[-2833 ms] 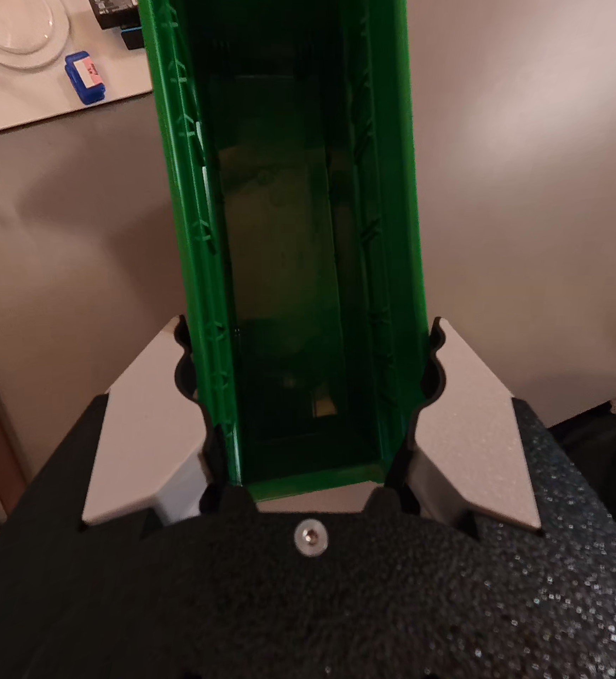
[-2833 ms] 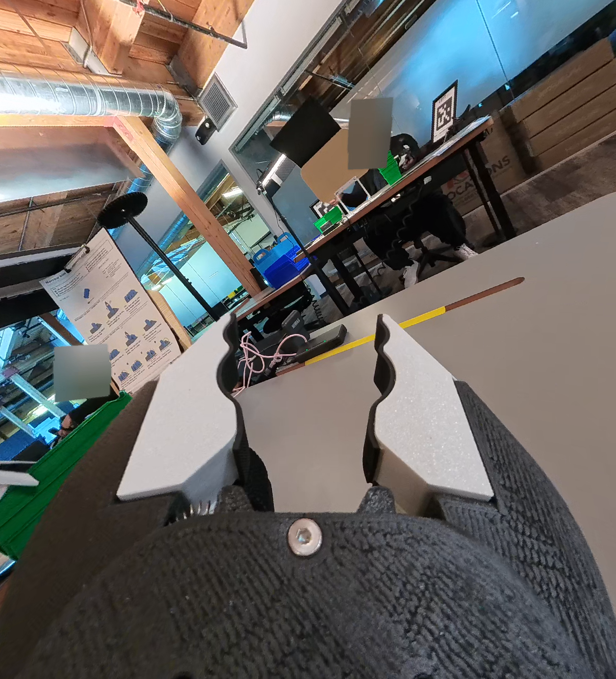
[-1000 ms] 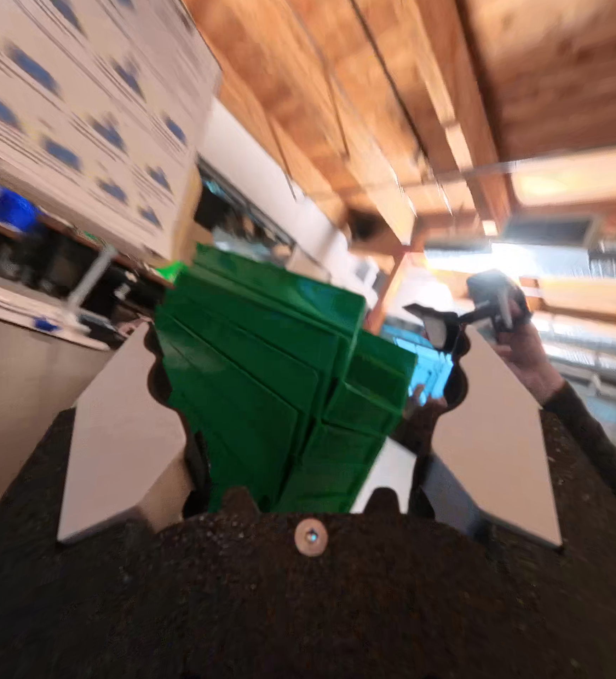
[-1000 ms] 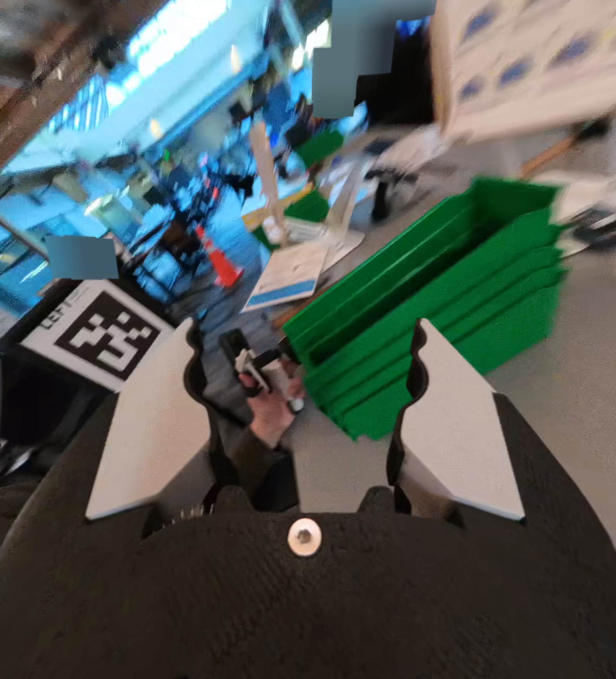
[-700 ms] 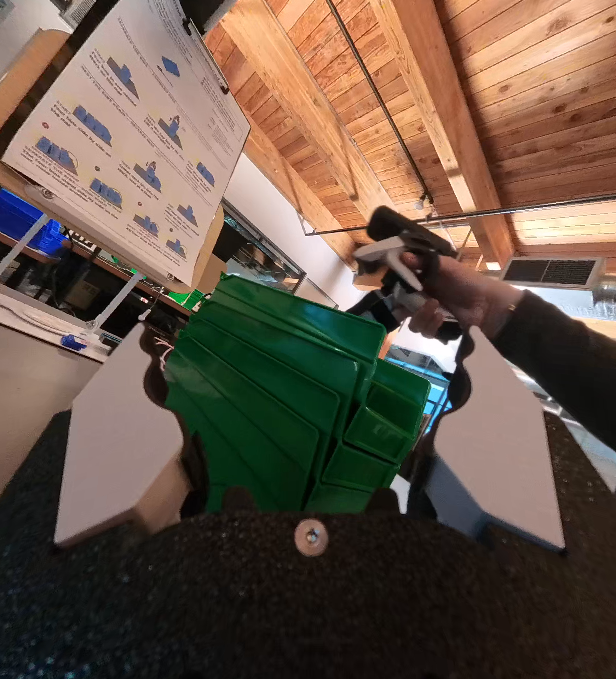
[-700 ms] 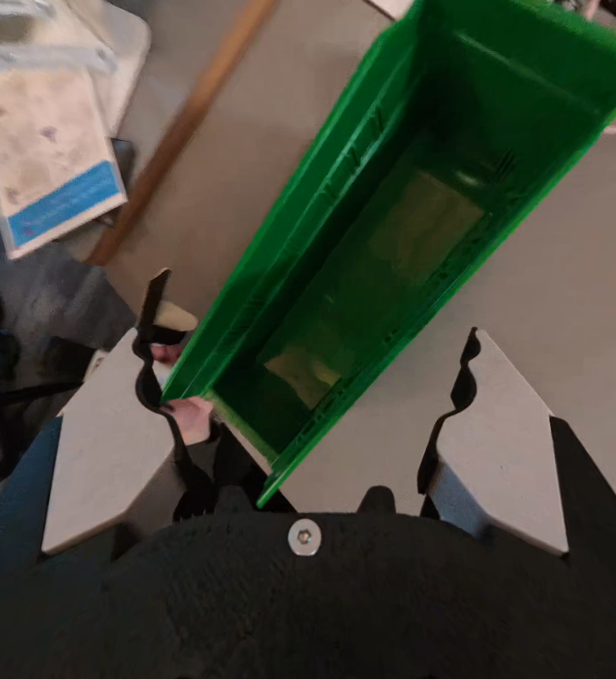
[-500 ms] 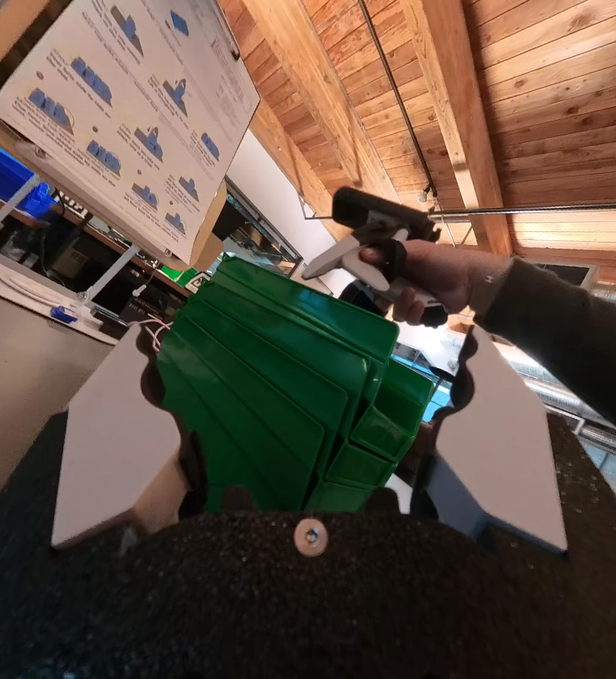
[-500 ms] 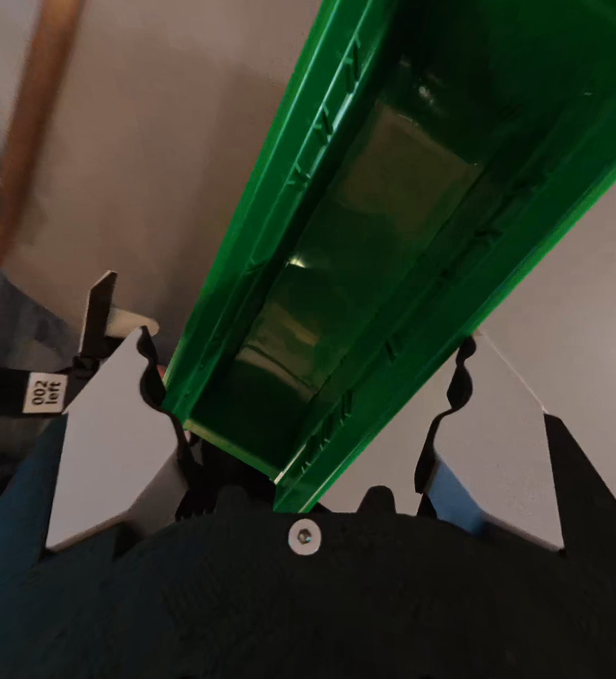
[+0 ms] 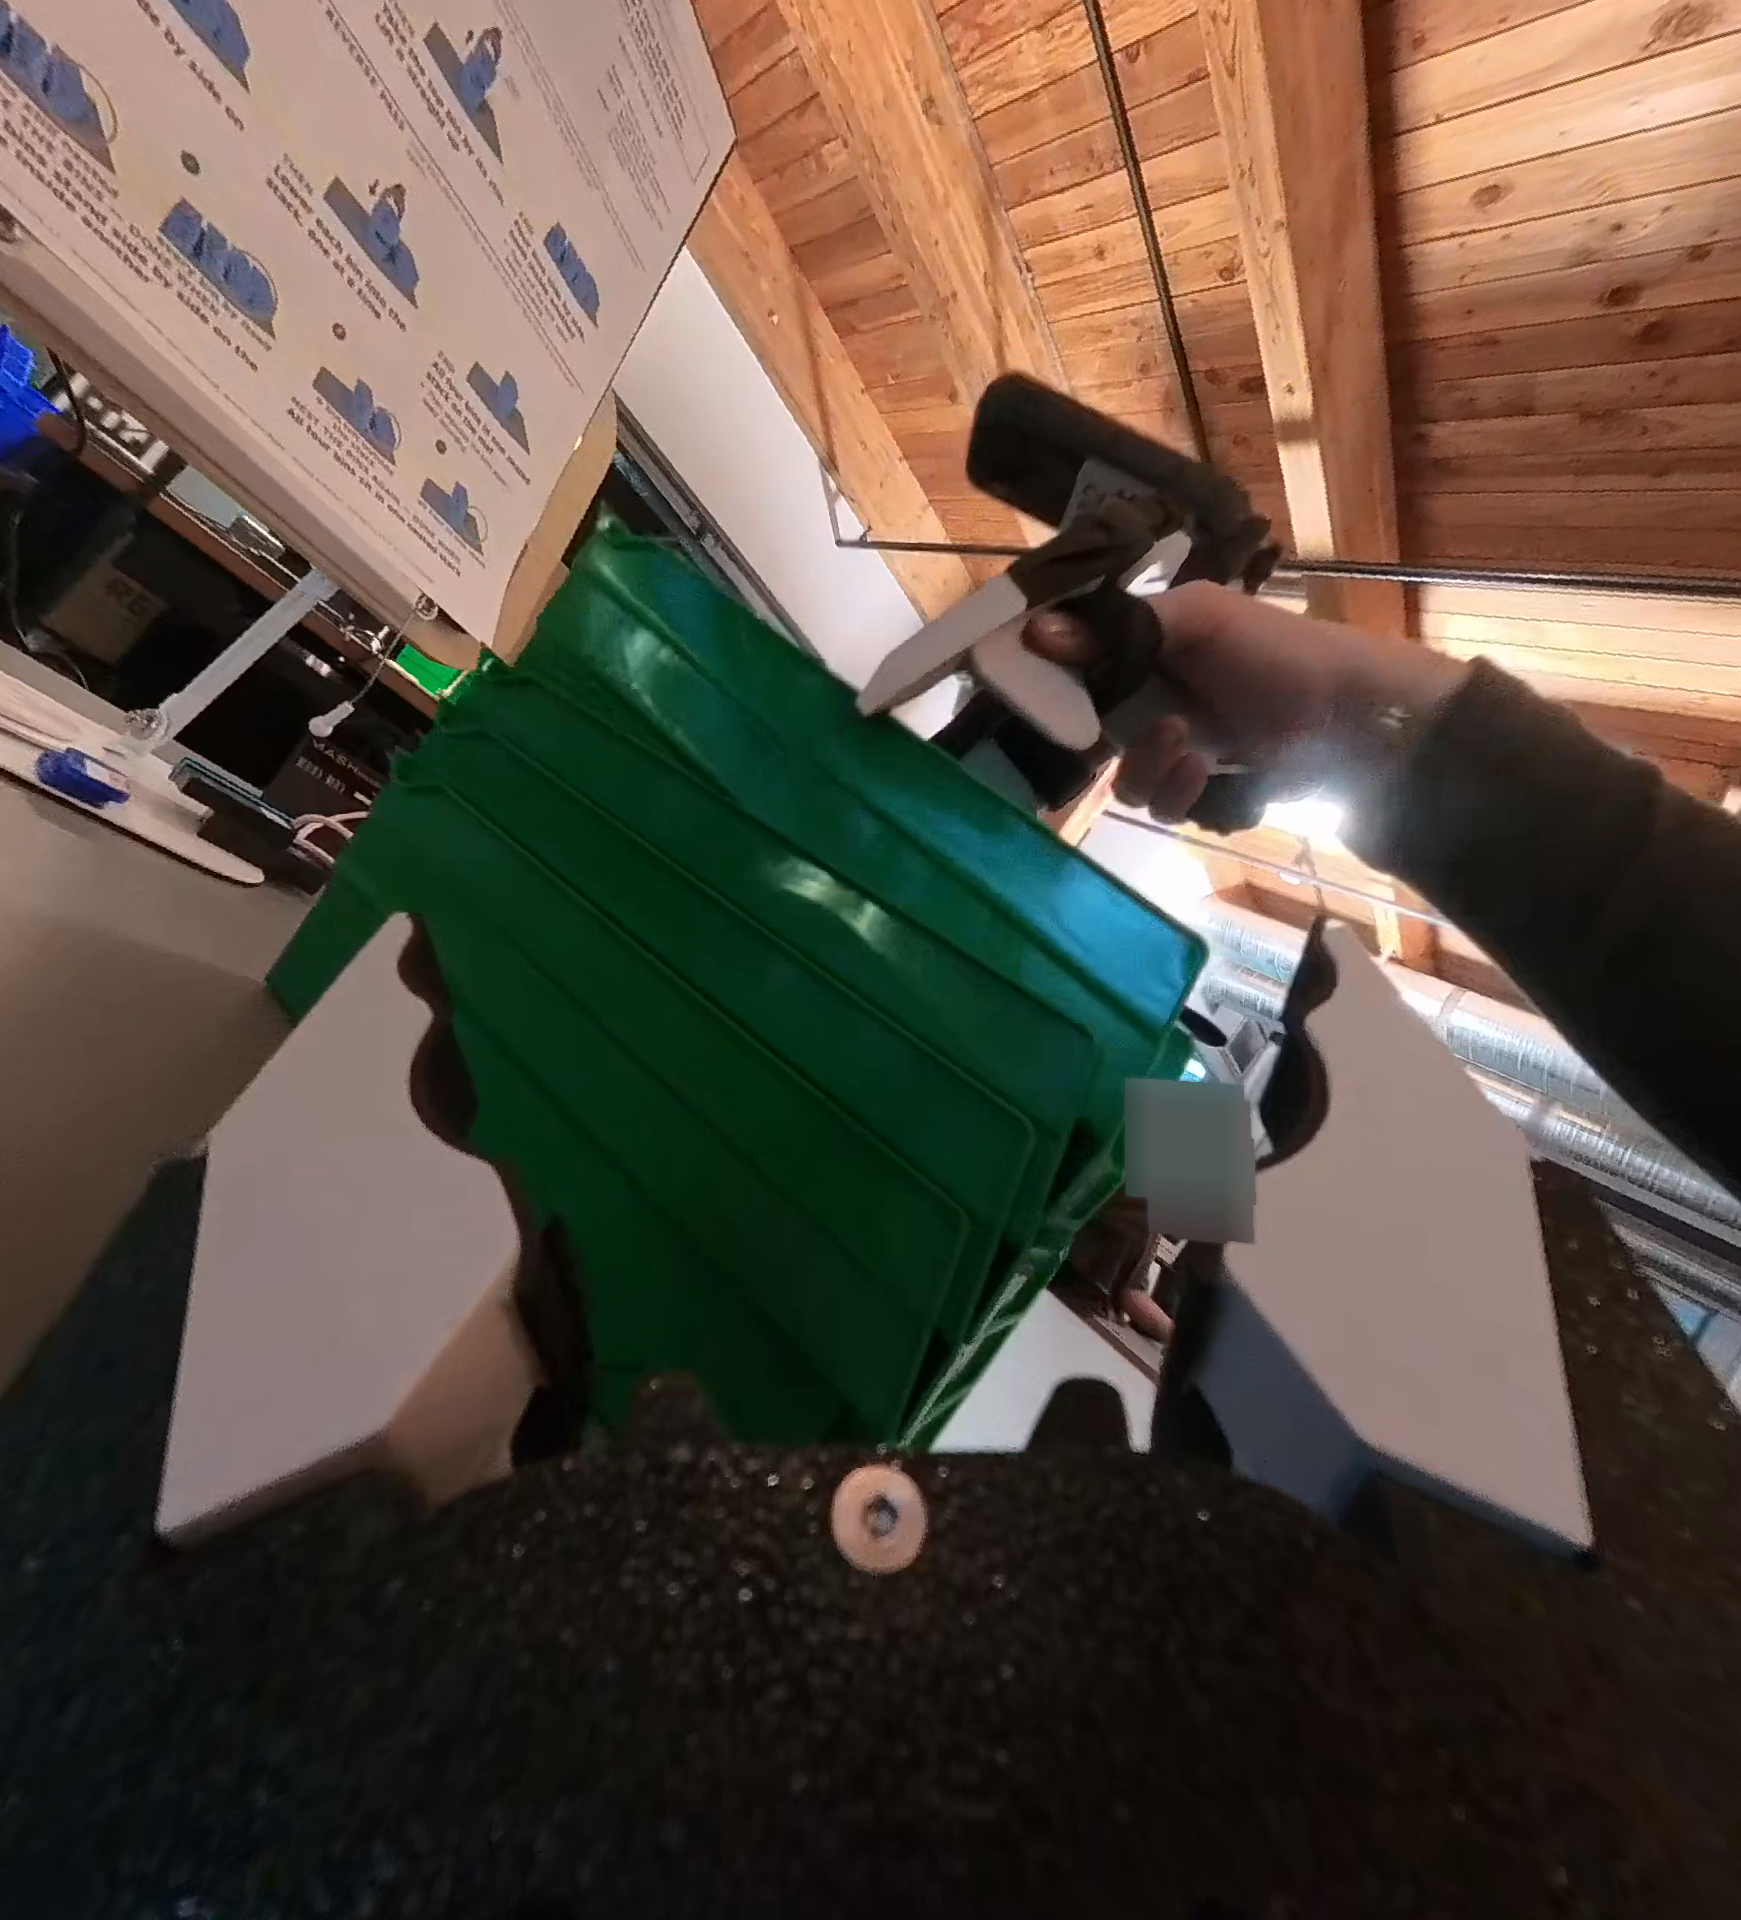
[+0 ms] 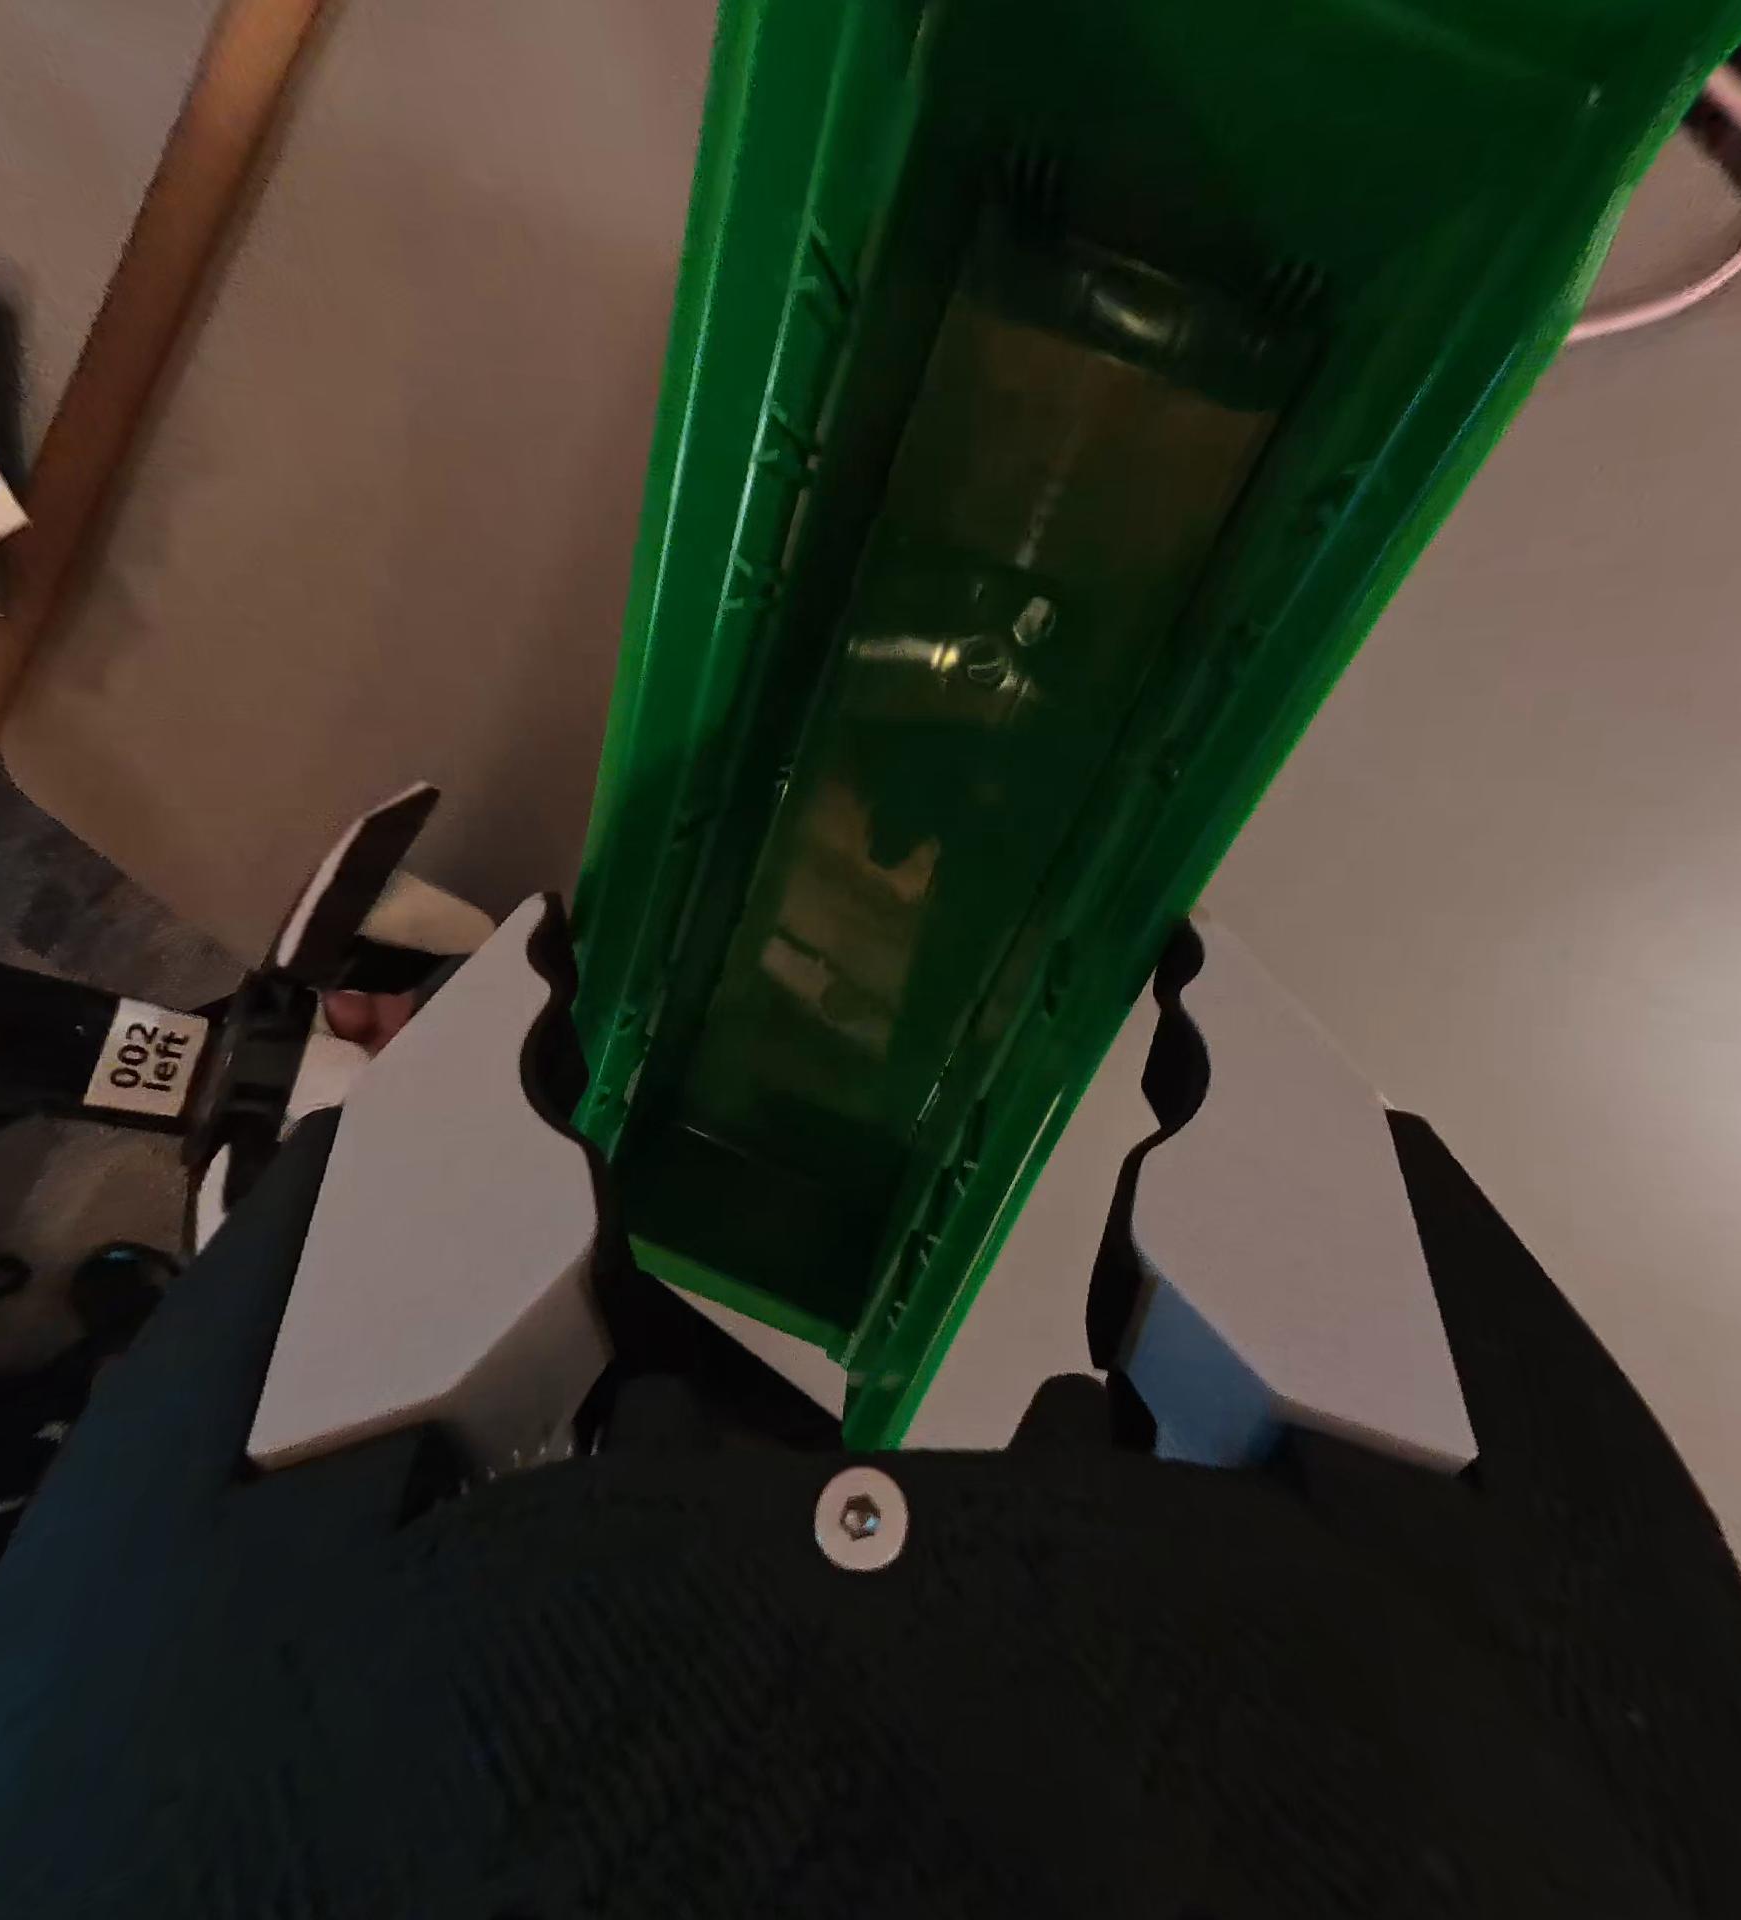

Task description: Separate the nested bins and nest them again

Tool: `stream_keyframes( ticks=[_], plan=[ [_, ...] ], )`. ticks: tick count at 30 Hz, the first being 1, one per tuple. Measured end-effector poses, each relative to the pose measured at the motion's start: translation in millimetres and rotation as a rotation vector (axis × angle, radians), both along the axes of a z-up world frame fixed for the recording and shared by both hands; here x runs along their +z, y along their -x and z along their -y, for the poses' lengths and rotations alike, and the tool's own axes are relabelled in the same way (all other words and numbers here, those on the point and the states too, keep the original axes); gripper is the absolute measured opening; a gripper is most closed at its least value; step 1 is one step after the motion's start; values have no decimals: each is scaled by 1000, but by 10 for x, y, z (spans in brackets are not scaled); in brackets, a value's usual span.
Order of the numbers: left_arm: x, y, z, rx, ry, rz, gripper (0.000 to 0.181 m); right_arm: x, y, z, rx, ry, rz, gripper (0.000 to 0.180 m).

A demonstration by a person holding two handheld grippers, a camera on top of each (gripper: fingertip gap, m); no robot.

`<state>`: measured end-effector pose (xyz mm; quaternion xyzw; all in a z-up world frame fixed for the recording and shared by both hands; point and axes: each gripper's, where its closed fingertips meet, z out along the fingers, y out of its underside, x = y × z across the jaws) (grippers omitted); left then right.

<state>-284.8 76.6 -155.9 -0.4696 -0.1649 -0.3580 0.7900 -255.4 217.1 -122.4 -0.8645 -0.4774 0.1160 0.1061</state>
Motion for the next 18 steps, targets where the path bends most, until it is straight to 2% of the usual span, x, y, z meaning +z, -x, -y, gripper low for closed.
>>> stream_keyframes(
  ticks=[5, 11, 15, 18],
  plan=[
    [-33, -70, -79, -55, 12, 19, 151, 328, 7, -10, 38, -28, -38, 109],
    [-36, -56, -83, -35, 10, 11, 151, 852, -184, -21, 80, -1, -136, 106],
    [-42, -19, -82, -15, 9, 21, 151, 1215, -611, -316, 35, -59, -205, 105],
    [-43, 2, -74, 21, 12, 10, 151, 1325, -1166, -694, -57, -125, -201, 105]
  ],
)
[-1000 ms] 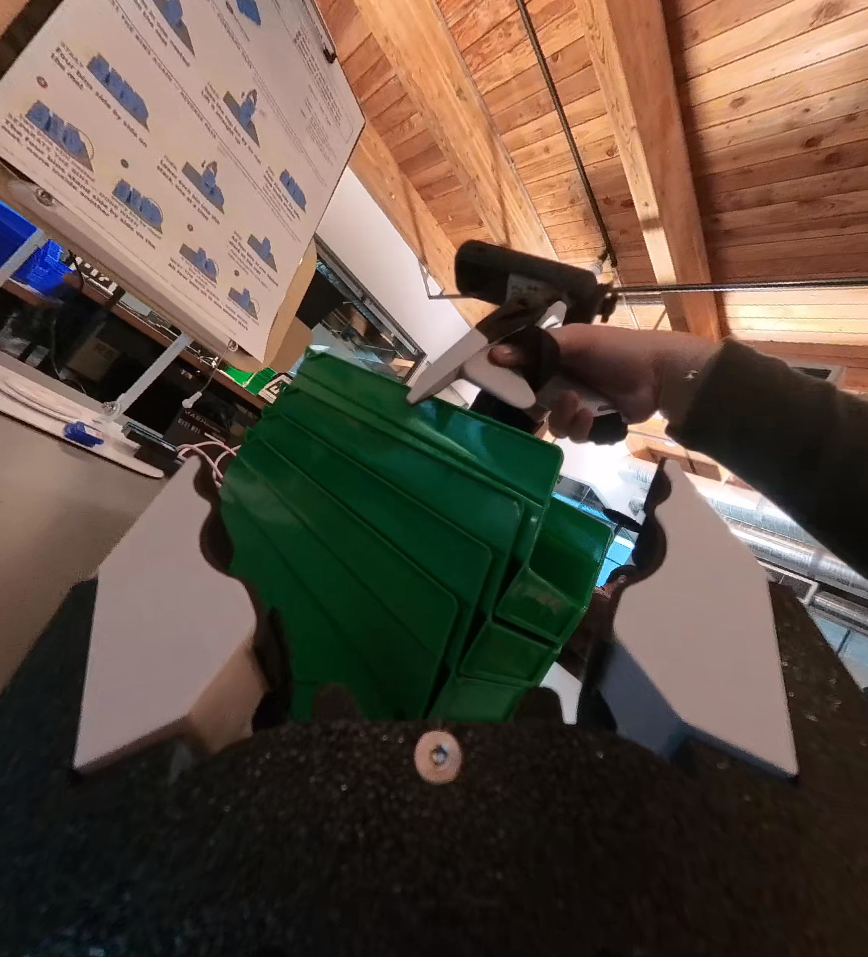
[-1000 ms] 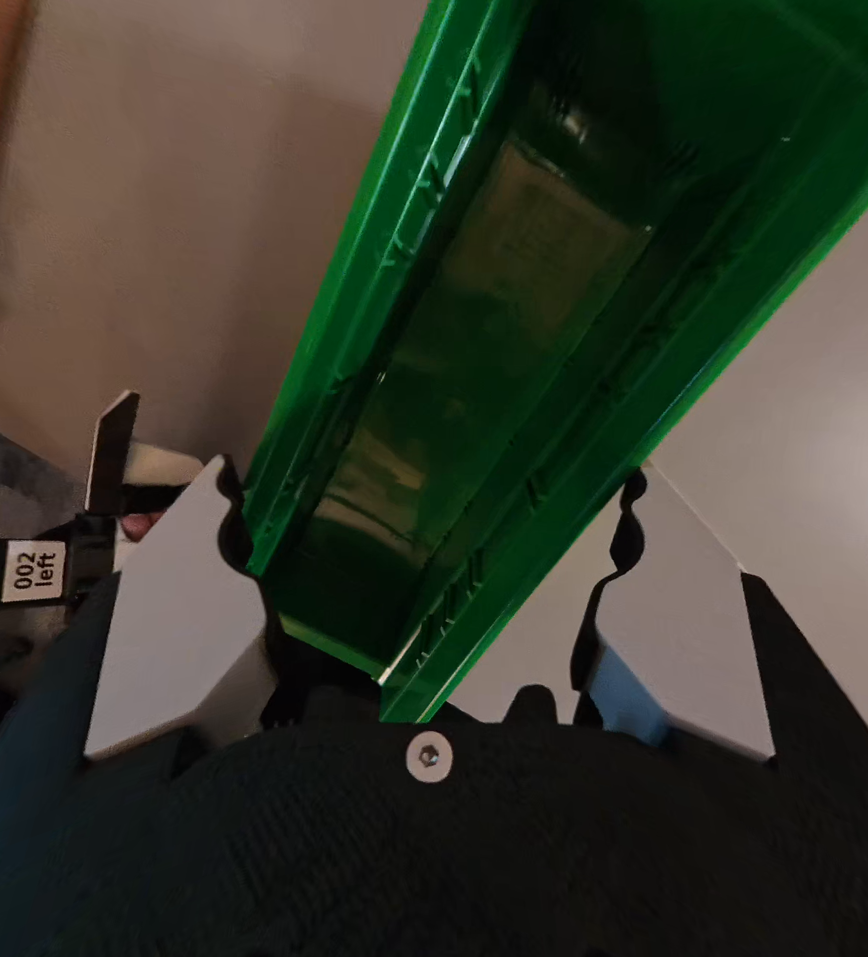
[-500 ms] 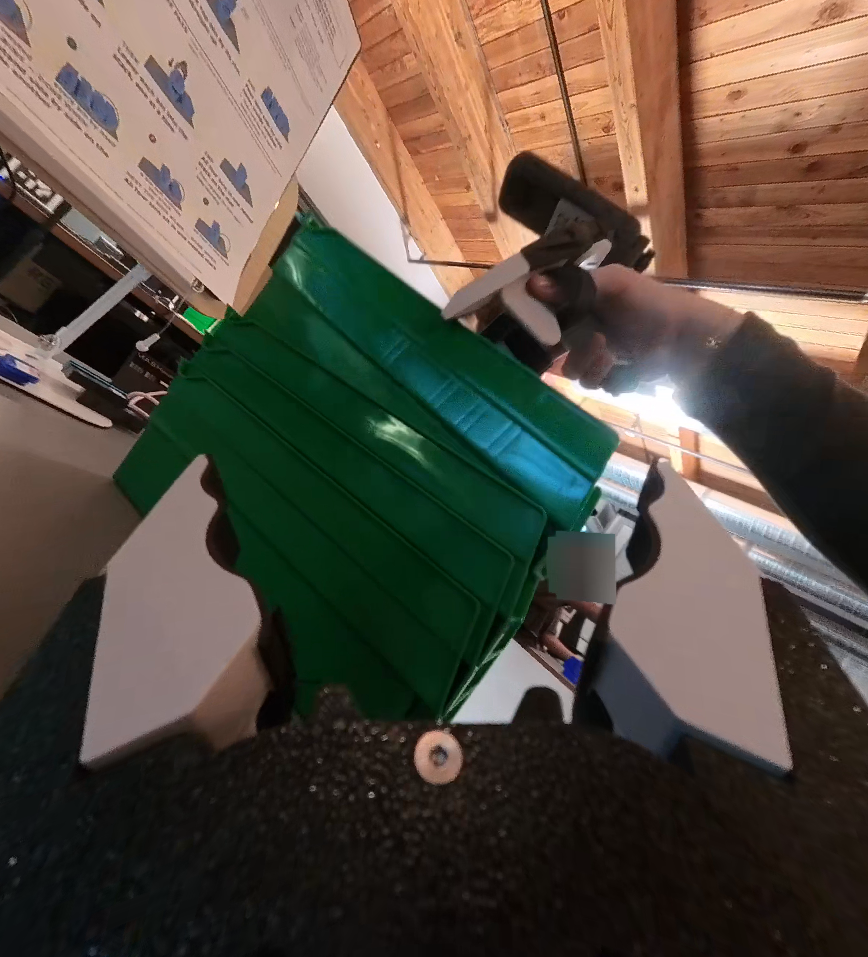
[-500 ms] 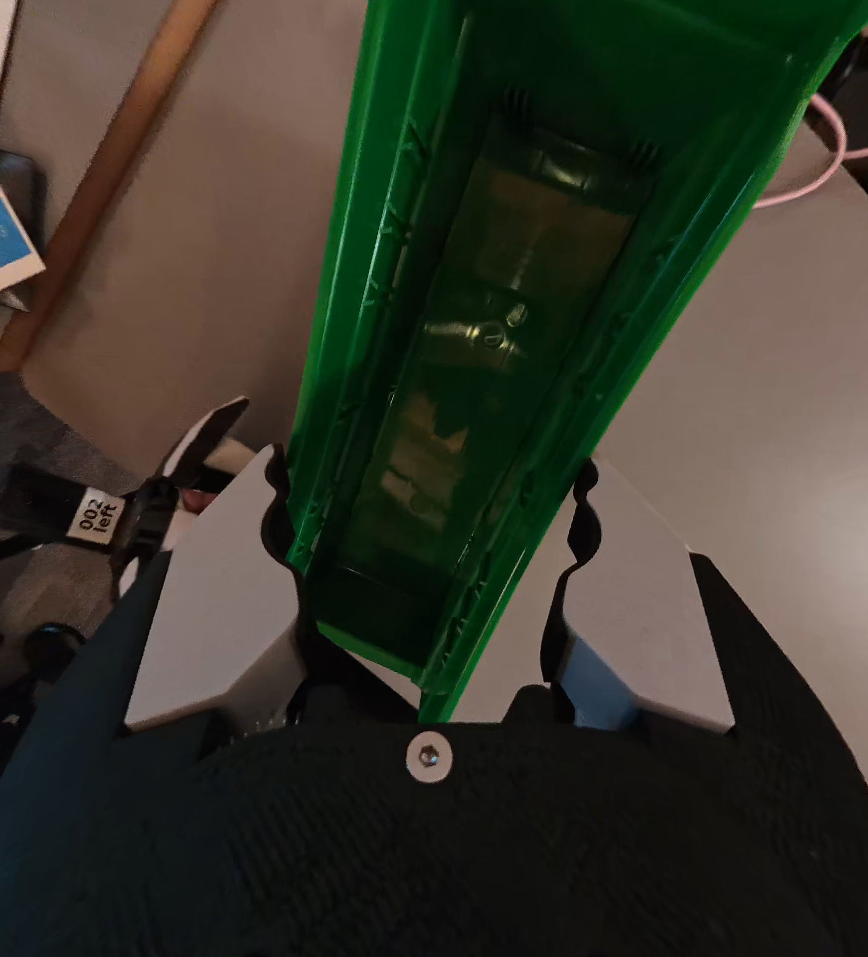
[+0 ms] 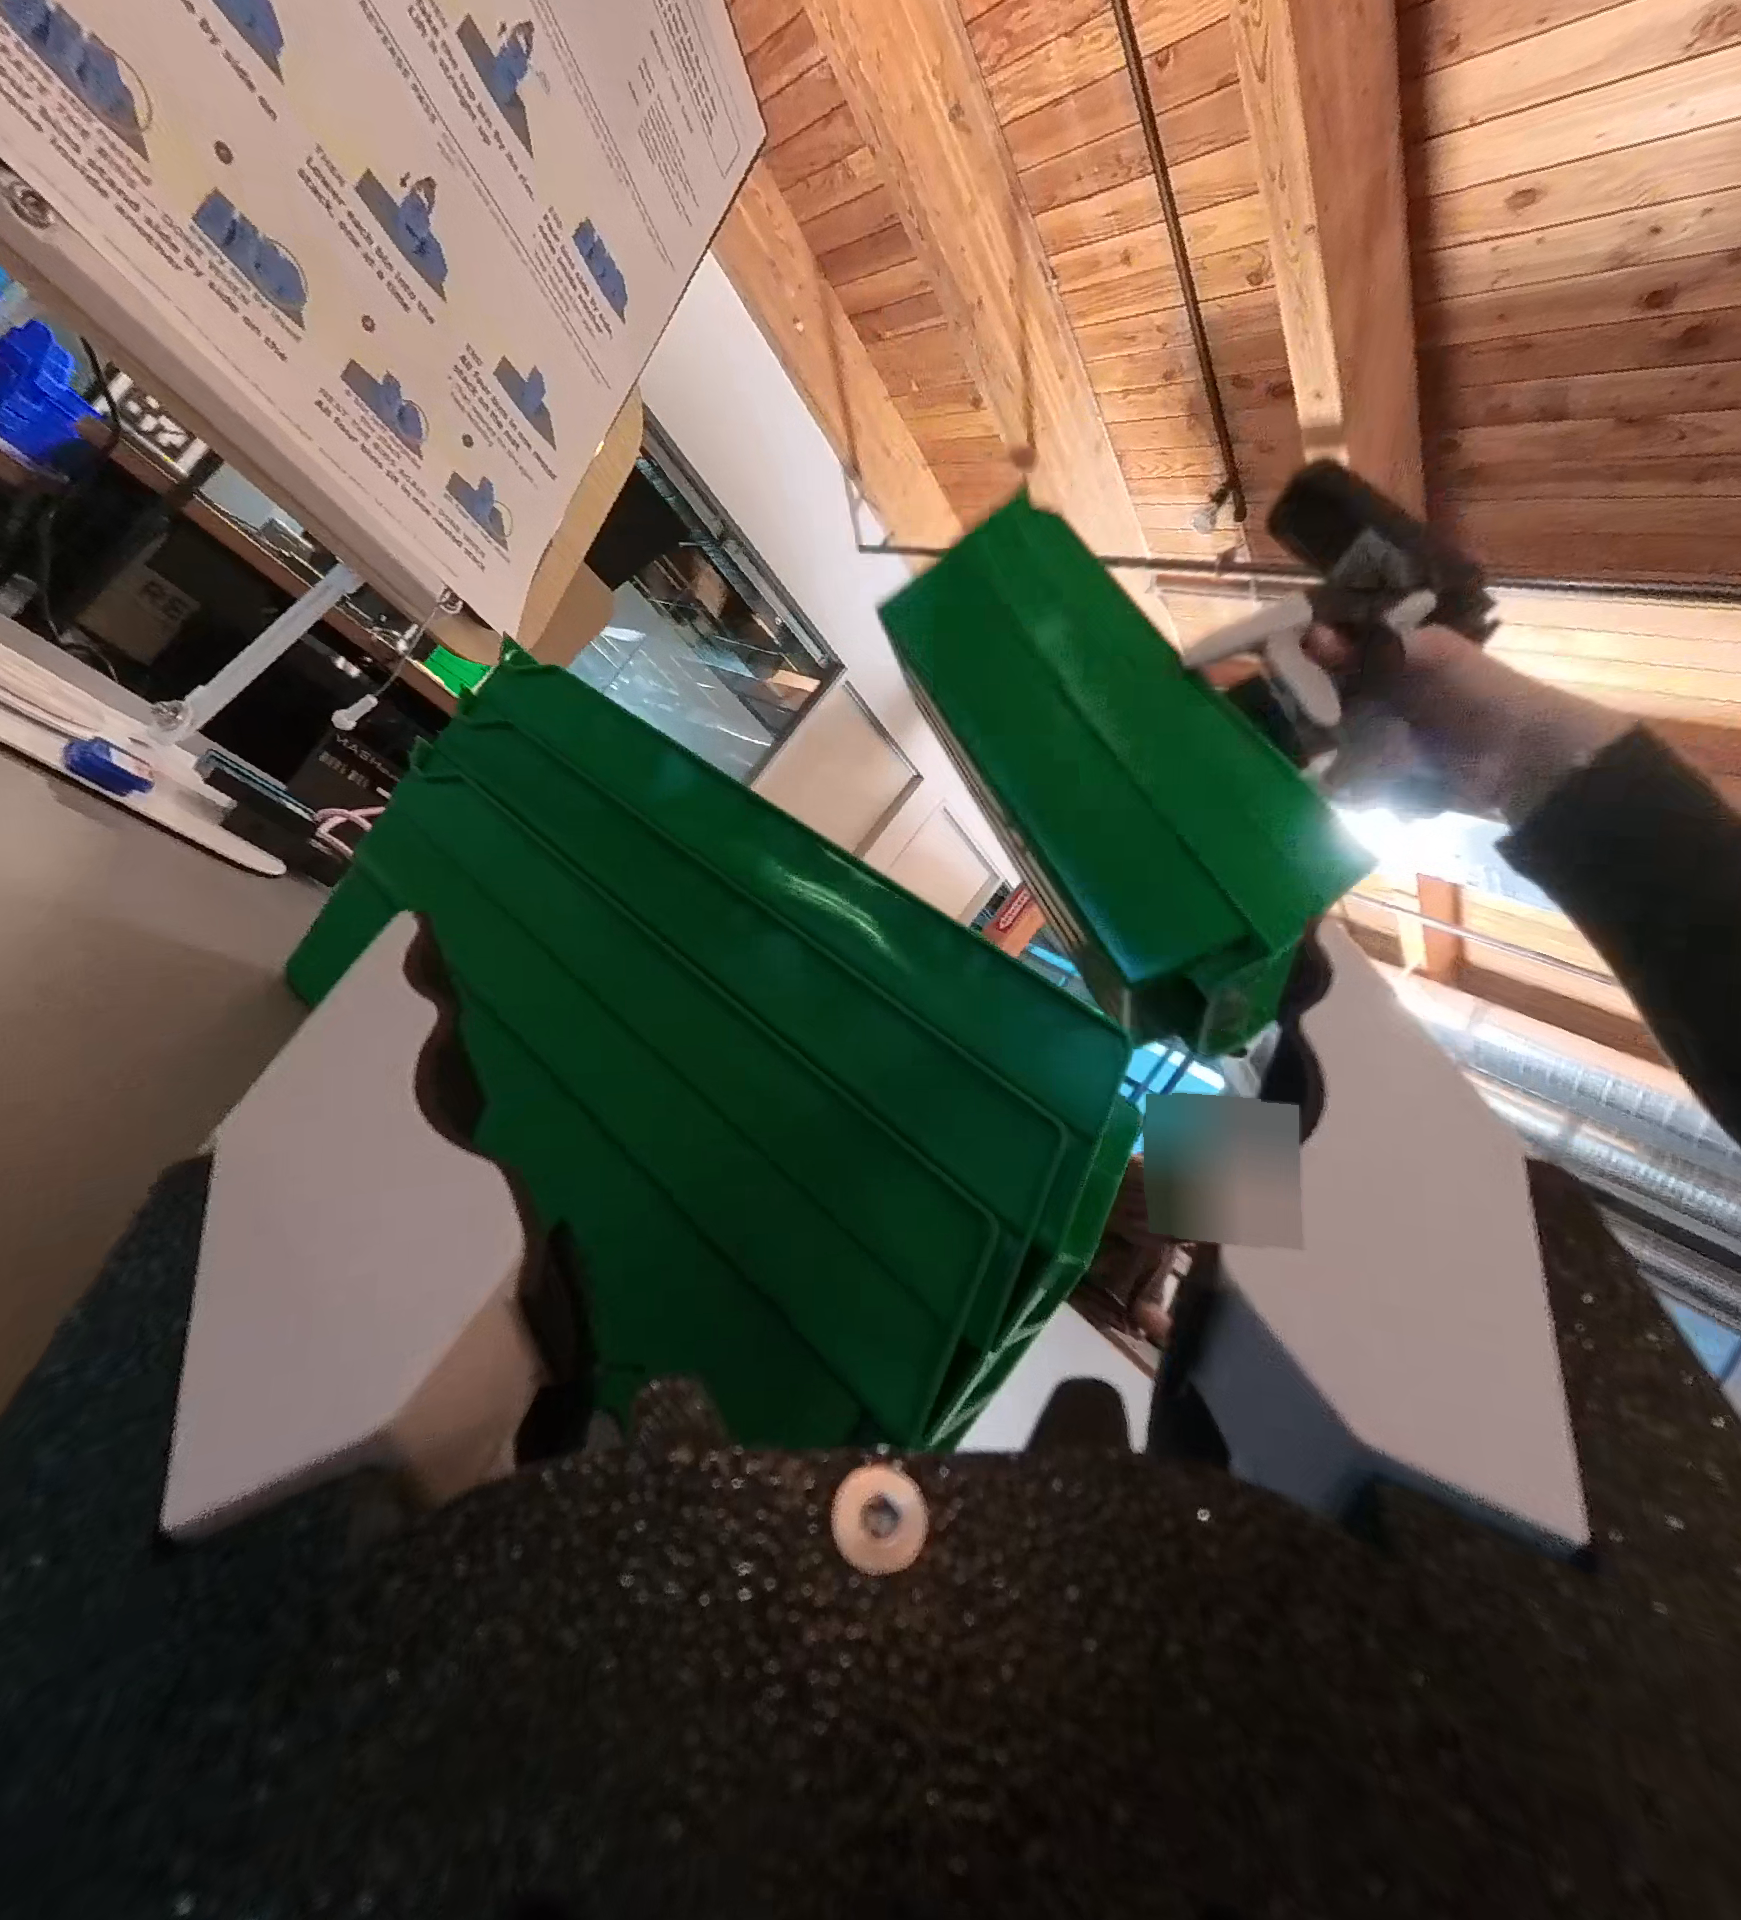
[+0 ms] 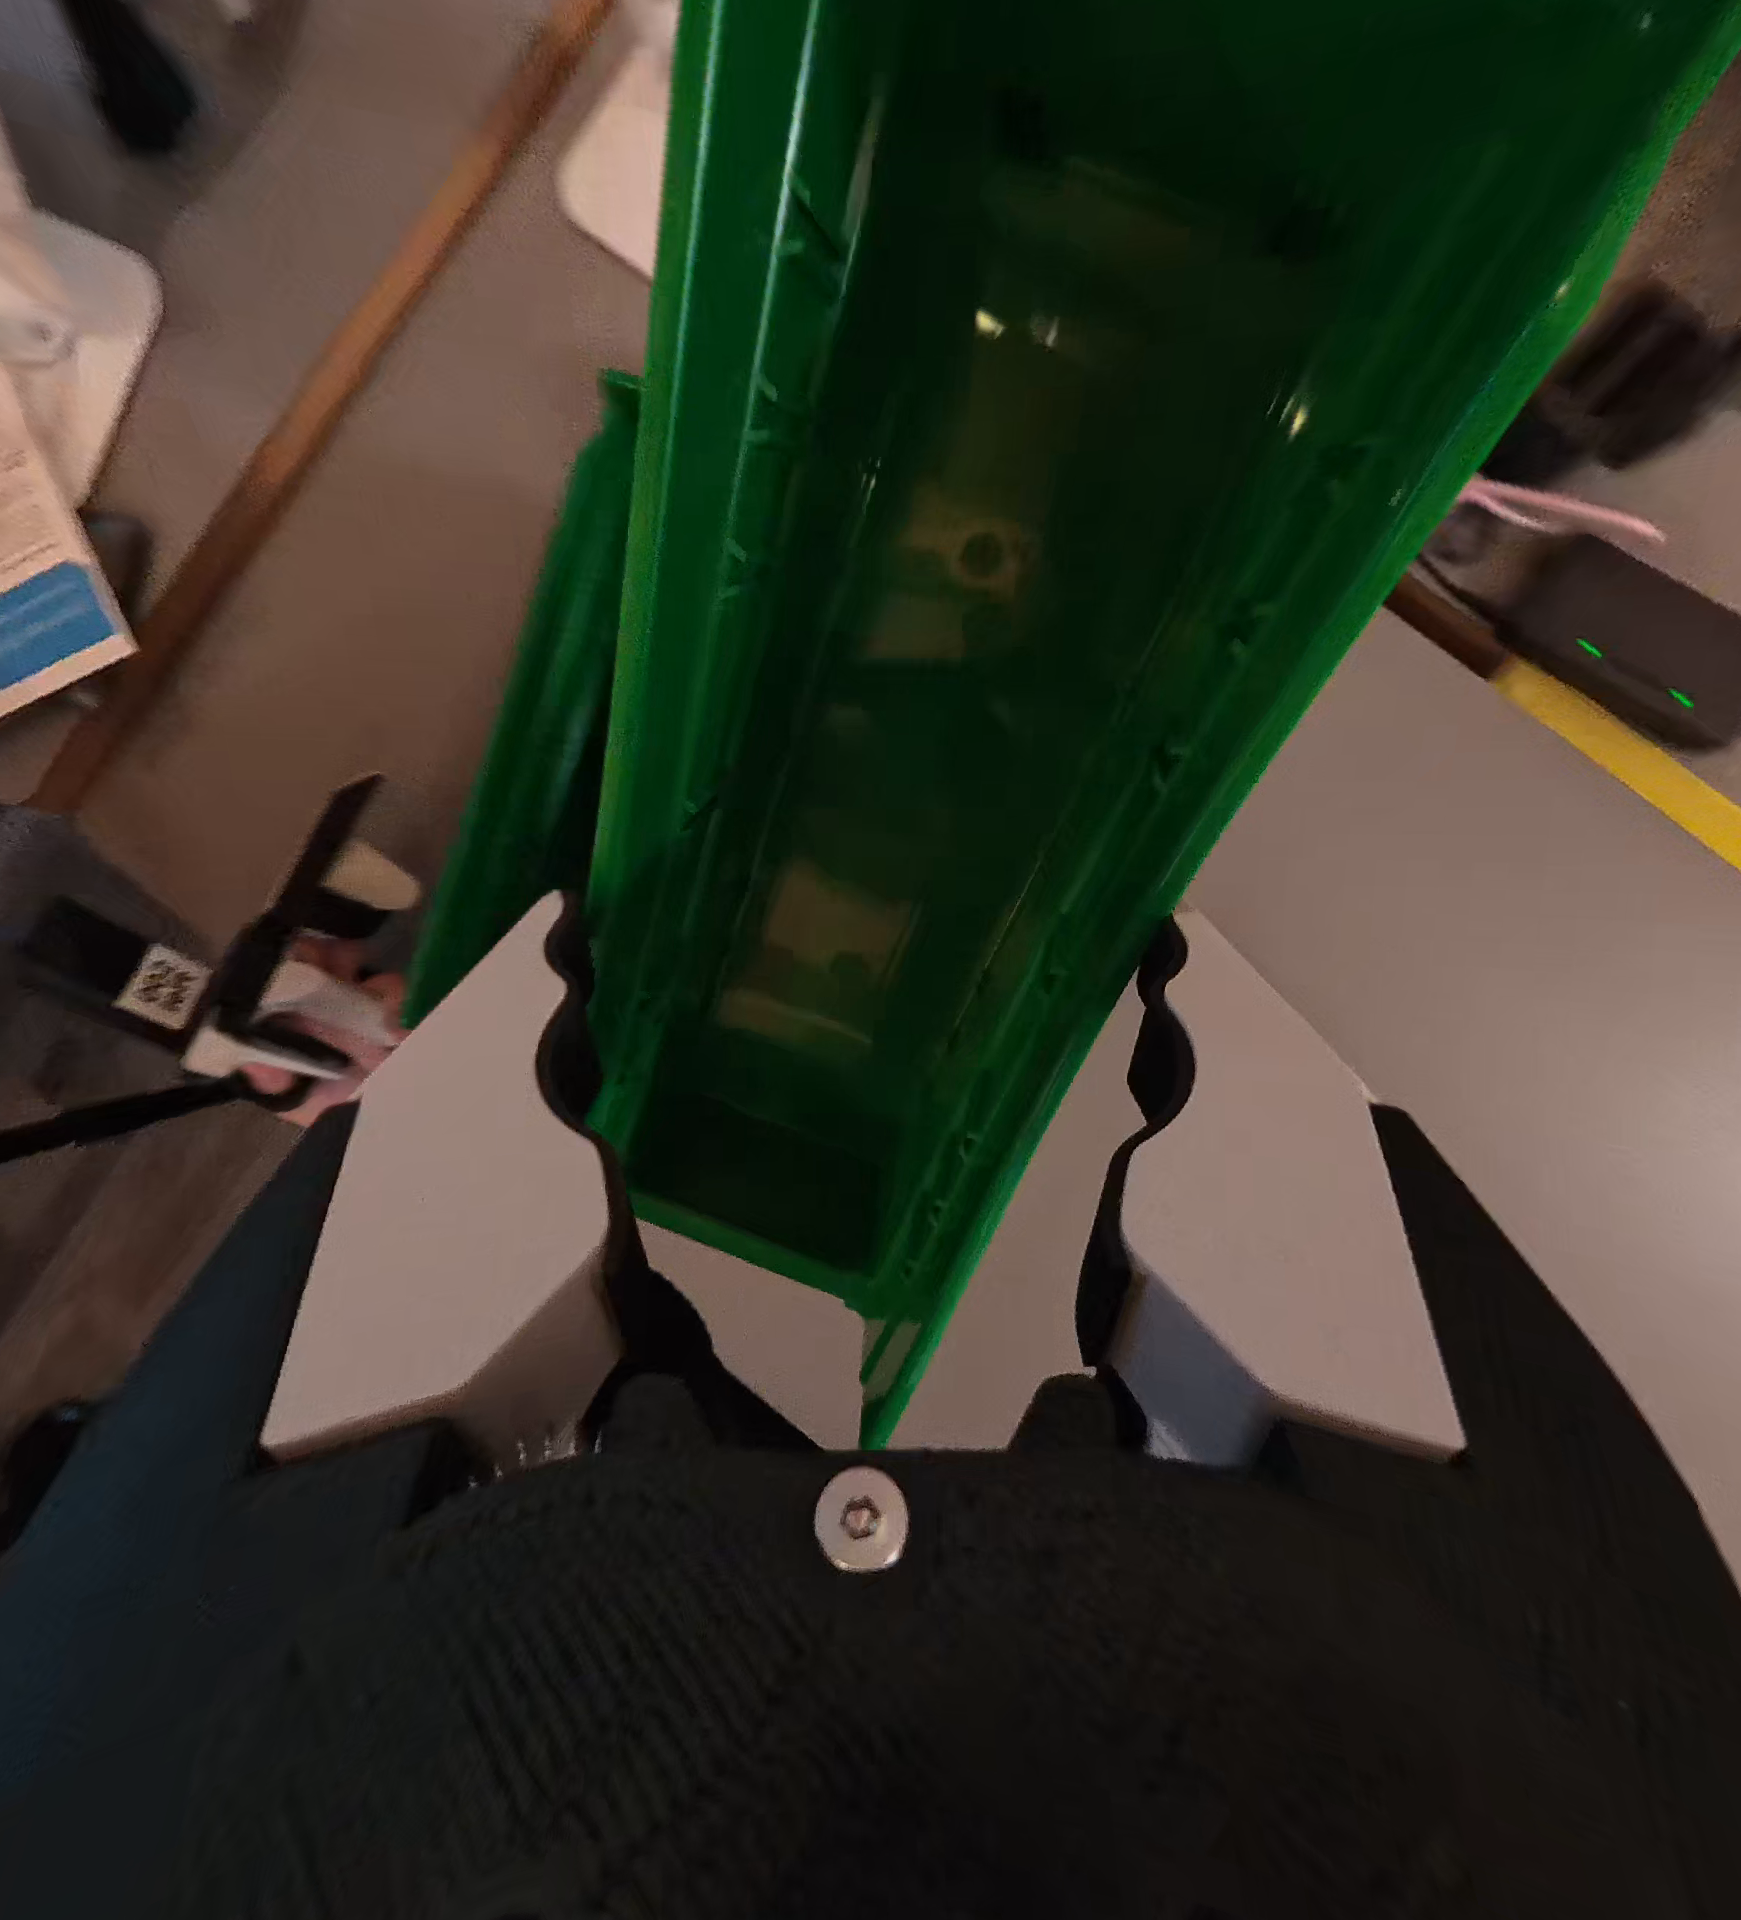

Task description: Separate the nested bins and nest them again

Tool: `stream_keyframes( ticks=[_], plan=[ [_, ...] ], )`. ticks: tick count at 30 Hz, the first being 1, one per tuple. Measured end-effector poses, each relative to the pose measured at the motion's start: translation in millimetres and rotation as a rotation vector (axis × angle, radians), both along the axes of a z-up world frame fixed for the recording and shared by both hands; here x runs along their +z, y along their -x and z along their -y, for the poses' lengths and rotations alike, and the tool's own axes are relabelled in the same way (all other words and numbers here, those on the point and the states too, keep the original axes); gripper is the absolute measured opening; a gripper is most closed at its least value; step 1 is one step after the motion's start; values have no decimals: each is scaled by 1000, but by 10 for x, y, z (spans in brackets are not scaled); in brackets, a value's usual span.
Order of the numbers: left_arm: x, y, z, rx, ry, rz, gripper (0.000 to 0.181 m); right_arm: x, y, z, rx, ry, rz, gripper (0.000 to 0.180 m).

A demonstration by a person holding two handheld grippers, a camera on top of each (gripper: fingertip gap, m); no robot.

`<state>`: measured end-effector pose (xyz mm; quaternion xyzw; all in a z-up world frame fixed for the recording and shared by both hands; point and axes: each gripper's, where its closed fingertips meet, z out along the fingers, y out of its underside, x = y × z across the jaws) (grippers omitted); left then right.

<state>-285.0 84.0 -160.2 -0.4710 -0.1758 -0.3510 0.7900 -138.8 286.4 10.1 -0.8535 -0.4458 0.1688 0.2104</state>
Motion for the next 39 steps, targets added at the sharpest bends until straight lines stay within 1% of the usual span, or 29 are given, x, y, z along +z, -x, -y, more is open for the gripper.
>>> stream_keyframes(
  ticks=[3, 6, 9, 12, 14, 18, 20, 23, 25, 28, 31, 35, 36, 37, 39],
  plan=[
    [-3, 10, -2, 28, 6, -14, 151, -119, -693, -360, -106, 12, 16, 106],
    [-8, 12, -14, 41, 12, -24, 152, -406, -1473, -718, -221, 39, 33, 106],
    [7, 37, 3, 55, -6, -18, 152, -702, -2281, -1050, -355, 57, 3, 106],
    [12, 77, 22, 70, -16, -4, 153, -1089, -3113, -1220, -469, 110, 36, 106],
    [14, 76, 27, 70, -16, -4, 152, -1358, -3626, -1290, -511, 118, 94, 107],
    [-3, 63, -9, 89, 13, -33, 151, -1882, -4375, -1261, -567, 189, 170, 106],
    [-6, 53, -20, 84, 17, -37, 152, -2063, -4591, -1233, -592, 225, 161, 106],
    [1, 72, -8, 86, 5, -26, 151, -2229, -4771, -1217, -587, 245, 141, 106],
    [1, 74, -4, 86, 3, -25, 151, -2285, -4819, -1220, -576, 252, 125, 106],
    [-7, 58, -22, 84, 15, -35, 151, -2361, -4889, -1218, -560, 250, 158, 108],
    [-6, 59, -19, 86, 13, -36, 151, -2380, -4866, -1238, -560, 248, 149, 112],
    [-6, 71, -15, 90, 12, -32, 151, -2431, -4808, -1162, -572, 310, 108, 123],
    [-6, 74, -15, 89, 11, -30, 151, -2439, -4820, -1149, -574, 312, 111, 130],
    [-5, 79, -11, 89, 10, -27, 152, -2437, -4858, -1152, -581, 298, 131, 142],
    [1, 96, 2, 94, 1, -20, 152, -2353, -4910, -1192, -592, 246, 163, 159]
  ],
)
